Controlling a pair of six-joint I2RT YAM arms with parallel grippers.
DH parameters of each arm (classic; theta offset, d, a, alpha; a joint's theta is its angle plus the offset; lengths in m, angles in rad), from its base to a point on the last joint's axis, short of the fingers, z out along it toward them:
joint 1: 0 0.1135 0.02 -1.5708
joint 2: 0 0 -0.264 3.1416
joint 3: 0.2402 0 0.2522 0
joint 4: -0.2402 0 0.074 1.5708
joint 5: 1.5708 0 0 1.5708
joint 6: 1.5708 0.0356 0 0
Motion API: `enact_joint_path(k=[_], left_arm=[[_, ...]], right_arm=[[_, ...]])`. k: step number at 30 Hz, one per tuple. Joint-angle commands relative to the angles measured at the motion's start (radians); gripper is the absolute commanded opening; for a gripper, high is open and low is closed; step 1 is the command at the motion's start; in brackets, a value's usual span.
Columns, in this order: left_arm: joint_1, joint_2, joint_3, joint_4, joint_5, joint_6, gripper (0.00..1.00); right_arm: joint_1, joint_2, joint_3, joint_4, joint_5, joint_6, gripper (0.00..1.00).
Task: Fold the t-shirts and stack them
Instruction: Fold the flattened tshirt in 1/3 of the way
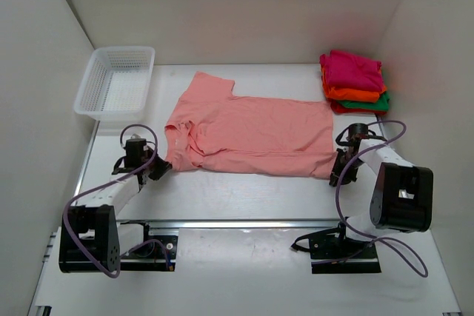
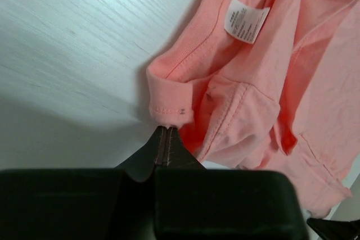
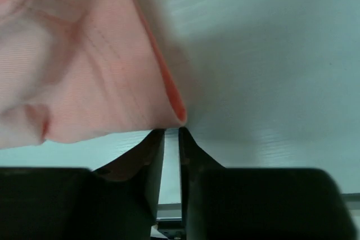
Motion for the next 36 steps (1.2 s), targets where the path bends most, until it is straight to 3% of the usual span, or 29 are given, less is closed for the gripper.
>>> enact_joint_path(k=[1, 8, 11, 14, 16, 18, 22, 27, 29, 30, 31, 36], left_arm=[[0.051, -0.048, 0.018, -0.012, -0.002, 0.042, 0.00], [0.084, -0.103, 0.035, -0.116, -0.071, 0.146, 0.00], [0.117, -0.118, 0.012, -0.130, -0.091, 0.171, 0.00], [0.120, -0.134, 0.008, -0.136, -0.074, 0.189, 0.00], [0.102, -0.152, 0.008, -0.136, -0.074, 0.183, 0.00], [0.096, -0.153, 0.003, -0.132, -0.068, 0.179, 0.00], [0.094, -0.157, -0.003, -0.136, -0.059, 0.179, 0.00], [0.091, -0.175, -0.005, -0.141, -0.053, 0.183, 0.00], [0.090, -0.187, -0.003, -0.149, -0.056, 0.189, 0.00], [0.097, -0.190, -0.002, -0.152, -0.060, 0.188, 0.00], [0.099, -0.186, 0.002, -0.153, -0.063, 0.189, 0.00], [0.108, -0.172, 0.028, -0.204, -0.095, 0.231, 0.00]], right_arm=[[-0.022, 0.003, -0.012, 0.026, 0.062, -0.022, 0.00], [-0.111, -0.046, 0.018, -0.024, 0.109, -0.097, 0.00], [-0.093, -0.026, 0.016, -0.038, 0.127, -0.094, 0.00], [-0.110, -0.023, 0.021, -0.023, 0.017, -0.095, 0.00], [-0.107, -0.069, -0.002, 0.008, -0.037, -0.079, 0.11], [-0.101, -0.102, -0.028, 0.055, -0.087, -0.046, 0.32], [-0.085, -0.152, -0.076, 0.176, -0.181, 0.065, 0.46], [-0.024, -0.089, -0.071, 0.230, -0.167, 0.124, 0.47], [-0.016, -0.051, -0.064, 0.226, -0.164, 0.127, 0.38], [-0.012, -0.047, -0.071, 0.212, -0.166, 0.119, 0.14], [-0.013, -0.050, -0.073, 0.207, -0.166, 0.109, 0.00], [-0.022, -0.050, 0.025, 0.054, 0.009, -0.015, 0.00]])
